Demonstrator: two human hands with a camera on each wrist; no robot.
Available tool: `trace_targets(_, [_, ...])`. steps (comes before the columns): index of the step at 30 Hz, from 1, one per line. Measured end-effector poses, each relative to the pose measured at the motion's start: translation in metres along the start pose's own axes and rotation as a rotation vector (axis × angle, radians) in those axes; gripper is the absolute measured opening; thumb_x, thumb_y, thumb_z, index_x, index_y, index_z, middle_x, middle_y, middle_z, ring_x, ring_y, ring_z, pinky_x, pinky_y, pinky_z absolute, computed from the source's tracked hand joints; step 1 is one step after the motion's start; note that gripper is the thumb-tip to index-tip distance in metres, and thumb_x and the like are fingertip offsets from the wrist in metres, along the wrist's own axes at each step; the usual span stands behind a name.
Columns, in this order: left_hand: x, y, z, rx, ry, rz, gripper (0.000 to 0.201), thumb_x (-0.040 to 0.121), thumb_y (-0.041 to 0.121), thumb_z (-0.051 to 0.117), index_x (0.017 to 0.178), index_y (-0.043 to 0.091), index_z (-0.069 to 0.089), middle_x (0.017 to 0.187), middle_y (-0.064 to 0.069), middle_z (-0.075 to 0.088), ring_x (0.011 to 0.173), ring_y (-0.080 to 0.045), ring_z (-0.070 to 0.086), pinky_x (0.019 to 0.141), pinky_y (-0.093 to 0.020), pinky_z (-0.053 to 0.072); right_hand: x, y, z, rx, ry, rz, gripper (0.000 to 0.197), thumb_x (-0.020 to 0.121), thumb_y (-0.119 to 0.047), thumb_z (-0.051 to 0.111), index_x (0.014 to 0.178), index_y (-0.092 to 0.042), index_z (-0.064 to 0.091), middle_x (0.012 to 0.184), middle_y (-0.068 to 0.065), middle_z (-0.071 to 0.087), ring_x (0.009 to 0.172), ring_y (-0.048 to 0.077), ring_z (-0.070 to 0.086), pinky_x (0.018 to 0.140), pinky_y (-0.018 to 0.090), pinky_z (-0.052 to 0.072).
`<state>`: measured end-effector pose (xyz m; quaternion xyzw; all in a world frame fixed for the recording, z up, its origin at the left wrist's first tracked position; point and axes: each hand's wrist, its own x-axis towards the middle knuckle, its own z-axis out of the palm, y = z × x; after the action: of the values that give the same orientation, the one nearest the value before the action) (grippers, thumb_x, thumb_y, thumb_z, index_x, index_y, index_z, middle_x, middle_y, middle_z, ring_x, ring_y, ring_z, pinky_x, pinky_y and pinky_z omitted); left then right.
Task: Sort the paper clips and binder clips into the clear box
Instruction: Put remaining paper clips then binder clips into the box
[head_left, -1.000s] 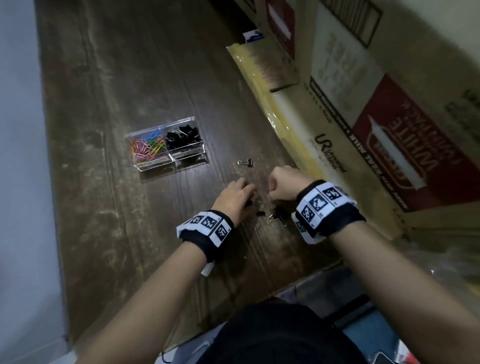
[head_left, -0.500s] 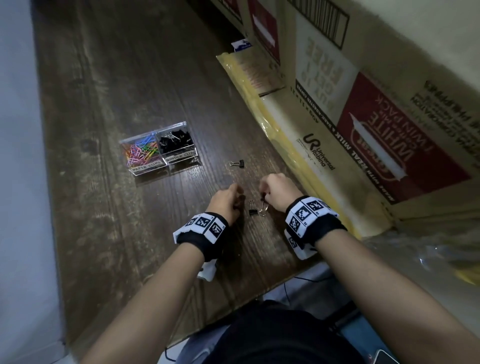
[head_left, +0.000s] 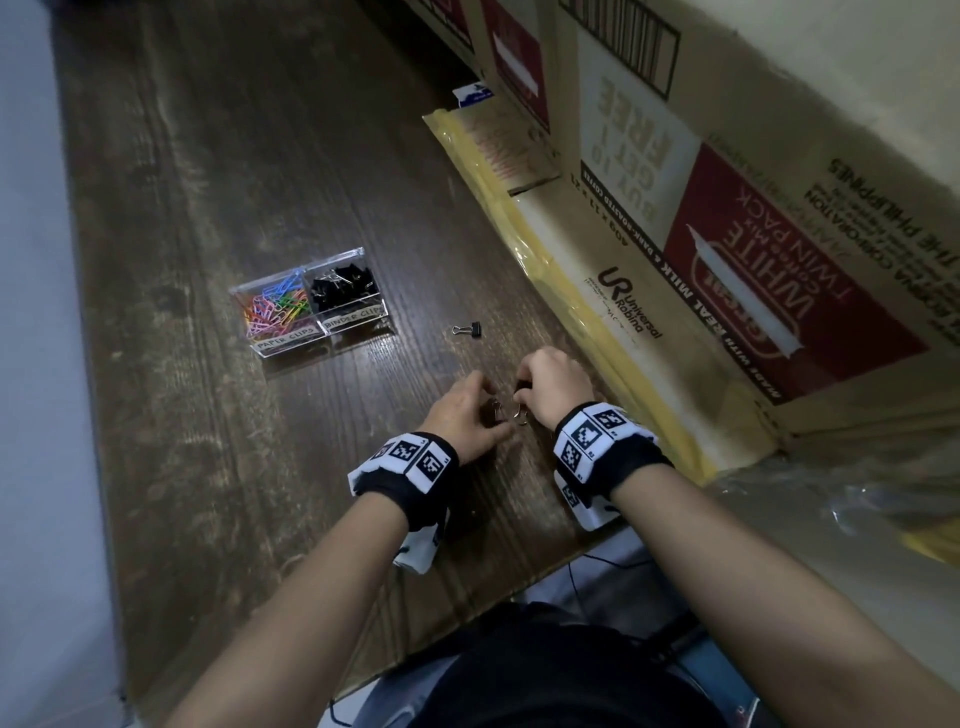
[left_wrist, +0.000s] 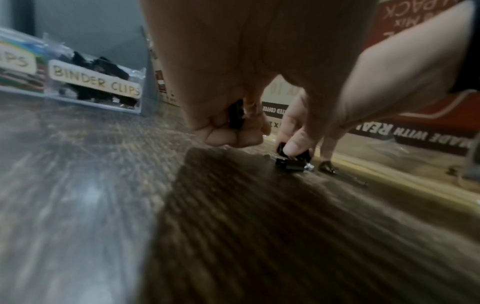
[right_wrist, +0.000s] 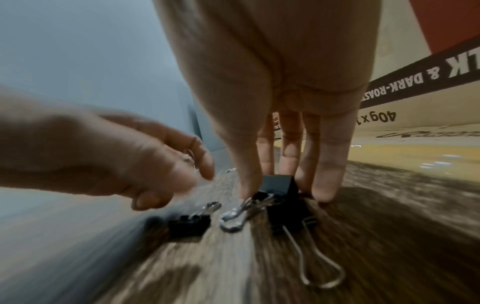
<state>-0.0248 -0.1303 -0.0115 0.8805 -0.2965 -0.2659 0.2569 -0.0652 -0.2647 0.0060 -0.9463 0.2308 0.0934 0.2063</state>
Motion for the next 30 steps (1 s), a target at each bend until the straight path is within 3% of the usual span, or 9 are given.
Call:
trace_targets(4, [0.006, -0.002, 0.003, 0.115, -0.093, -0.038, 0.058, 0.076, 0.047, 0.066, 0.119, 0.016, 0.040, 0.123, -0.007, 0.049, 0.108, -0.024, 0.052, 0.094, -0.041, 0.045, 0.005, 0.012, -0.006, 0.122, 0.046, 0.048, 0.010, 0.084, -0.010, 0.063, 0.093, -0.012, 0.066, 0.108, 0.004, 0.059, 0.107, 0.023, 0.052, 0.087, 0.034, 0.045])
trace_targets(7, [0.010, -0.002, 0.005, 0.119, -0.035, -0.035, 0.047, 0.082, 0.042, 0.060, 0.115, 0.012, 0.043, 0.122, -0.009, 0.048, 0.108, -0.028, 0.053, 0.093, -0.044, 0.046, 0.011, 0.024, -0.017, 0.303, 0.073, 0.116, 0.009, 0.079, -0.006, 0.067, 0.085, -0.011, 0.065, 0.092, -0.001, 0.060, 0.090, 0.017, 0.057, 0.074, 0.027, 0.044])
trace_targets(12, [0.016, -0.007, 0.008, 0.086, 0.001, 0.003, 0.029, 0.086, 0.027, 0.060, 0.106, 0.006, 0.055, 0.116, -0.014, 0.047, 0.103, -0.030, 0.054, 0.091, -0.040, 0.044, 0.007, 0.034, -0.031, 0.630, 0.113, 0.233, 0.022, 0.082, -0.002, 0.057, 0.066, -0.016, 0.059, 0.075, 0.004, 0.063, 0.068, 0.019, 0.061, 0.070, 0.033, 0.052])
trace_targets(16, [0.021, -0.006, 0.009, 0.121, 0.030, 0.039, 0.031, 0.086, 0.025, 0.060, 0.104, 0.000, 0.055, 0.117, -0.017, 0.043, 0.101, -0.031, 0.053, 0.091, -0.038, 0.044, -0.004, 0.034, -0.026, 0.342, 0.019, 0.266, 0.029, 0.089, -0.024, 0.046, 0.063, -0.012, 0.047, 0.060, 0.000, 0.044, 0.056, 0.018, 0.046, 0.057, 0.028, 0.040])
trace_targets(18, [0.022, -0.008, 0.011, 0.160, 0.022, 0.059, 0.034, 0.086, 0.027, 0.059, 0.104, -0.002, 0.054, 0.119, -0.018, 0.039, 0.102, -0.031, 0.052, 0.092, -0.039, 0.045, -0.014, 0.032, -0.019, 0.031, -0.052, 0.248, 0.038, 0.088, -0.049, 0.050, 0.073, -0.014, 0.050, 0.063, -0.001, 0.046, 0.060, 0.018, 0.048, 0.058, 0.028, 0.038])
trace_targets(20, [0.024, -0.008, 0.010, 0.164, 0.011, 0.081, 0.037, 0.087, 0.030, 0.058, 0.104, -0.003, 0.053, 0.120, -0.018, 0.038, 0.101, -0.031, 0.052, 0.091, -0.040, 0.046, -0.020, 0.029, -0.013, -0.122, -0.087, 0.226, 0.046, 0.081, -0.059, 0.056, 0.082, -0.013, 0.050, 0.072, 0.000, 0.051, 0.070, 0.020, 0.054, 0.062, 0.031, 0.042])
trace_targets(23, [0.029, -0.006, 0.002, 0.138, 0.004, 0.054, 0.041, 0.088, 0.033, 0.054, 0.107, -0.003, 0.050, 0.118, -0.019, 0.044, 0.101, -0.032, 0.054, 0.089, -0.040, 0.045, -0.020, 0.024, -0.005, -0.118, -0.095, 0.225, 0.037, 0.081, -0.048, 0.065, 0.087, -0.014, 0.052, 0.080, 0.001, 0.053, 0.081, 0.023, 0.058, 0.067, 0.032, 0.045])
trace_targets(26, [0.038, -0.005, -0.014, -0.050, 0.052, -0.028, 0.030, 0.092, 0.033, 0.048, 0.098, 0.003, 0.049, 0.097, -0.017, 0.057, 0.094, -0.034, 0.058, 0.078, -0.037, 0.043, -0.017, 0.018, -0.003, -0.038, -0.106, 0.219, 0.024, 0.082, -0.034, 0.067, 0.088, -0.012, 0.057, 0.087, 0.004, 0.062, 0.085, 0.025, 0.063, 0.072, 0.033, 0.050])
trace_targets(30, [0.056, 0.002, -0.038, -0.413, 0.256, -0.149, 0.032, 0.098, 0.028, 0.032, 0.096, 0.005, 0.054, 0.094, -0.012, 0.055, 0.095, -0.030, 0.055, 0.078, -0.030, 0.035, -0.013, 0.018, -0.007, 0.104, -0.160, 0.227, 0.024, 0.078, -0.034, 0.068, 0.080, -0.011, 0.060, 0.074, 0.005, 0.064, 0.070, 0.025, 0.065, 0.065, 0.034, 0.054])
